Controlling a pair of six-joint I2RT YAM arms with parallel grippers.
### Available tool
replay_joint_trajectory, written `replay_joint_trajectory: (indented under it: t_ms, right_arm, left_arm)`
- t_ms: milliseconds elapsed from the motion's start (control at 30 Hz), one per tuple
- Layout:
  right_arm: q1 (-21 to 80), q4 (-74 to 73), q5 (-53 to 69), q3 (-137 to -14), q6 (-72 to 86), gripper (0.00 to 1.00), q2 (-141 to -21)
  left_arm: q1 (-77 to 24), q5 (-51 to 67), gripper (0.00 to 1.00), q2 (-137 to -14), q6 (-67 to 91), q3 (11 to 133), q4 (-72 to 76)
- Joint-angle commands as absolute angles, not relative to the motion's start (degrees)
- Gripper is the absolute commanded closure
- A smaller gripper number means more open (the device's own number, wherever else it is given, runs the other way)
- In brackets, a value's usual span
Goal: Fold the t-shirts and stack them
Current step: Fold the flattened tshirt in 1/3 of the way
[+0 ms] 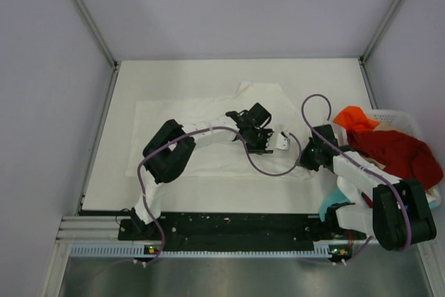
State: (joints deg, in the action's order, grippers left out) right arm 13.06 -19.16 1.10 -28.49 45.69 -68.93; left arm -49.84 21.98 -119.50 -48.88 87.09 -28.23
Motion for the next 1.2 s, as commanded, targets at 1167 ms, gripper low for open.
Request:
replay_joint_trajectory:
  t_ms: [1167]
  right_arm:
    - [13.10, -25.13, -4.39, -30.58, 41.66, 1.00, -71.28]
  left_arm:
    - [-36.83, 12.58, 0.67, -123.84, -15.30, 98.35, -26.81]
